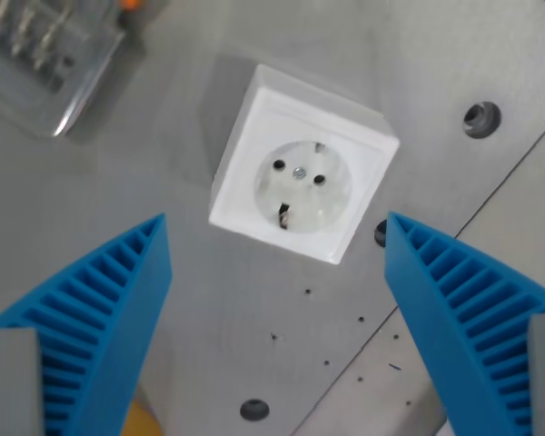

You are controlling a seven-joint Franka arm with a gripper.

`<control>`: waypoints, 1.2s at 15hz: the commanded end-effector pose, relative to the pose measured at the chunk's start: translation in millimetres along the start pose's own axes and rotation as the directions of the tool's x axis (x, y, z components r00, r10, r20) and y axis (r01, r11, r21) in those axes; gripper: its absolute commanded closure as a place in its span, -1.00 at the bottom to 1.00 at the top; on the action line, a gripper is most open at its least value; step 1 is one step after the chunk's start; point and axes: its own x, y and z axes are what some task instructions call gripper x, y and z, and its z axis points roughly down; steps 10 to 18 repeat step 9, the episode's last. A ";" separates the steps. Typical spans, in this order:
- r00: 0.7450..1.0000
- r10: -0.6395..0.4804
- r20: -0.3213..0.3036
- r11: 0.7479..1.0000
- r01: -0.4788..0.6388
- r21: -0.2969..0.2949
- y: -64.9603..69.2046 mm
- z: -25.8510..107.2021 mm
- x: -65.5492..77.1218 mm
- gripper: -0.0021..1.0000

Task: Move above the white socket

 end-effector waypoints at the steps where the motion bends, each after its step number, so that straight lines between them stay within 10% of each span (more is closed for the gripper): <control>1: 0.975 0.213 -0.060 0.974 -0.207 0.094 8.9 7.5 0.3 -1.00; 18: 0.984 0.166 -0.057 0.983 -0.161 0.082 13.3 18.3 5.6 -1.00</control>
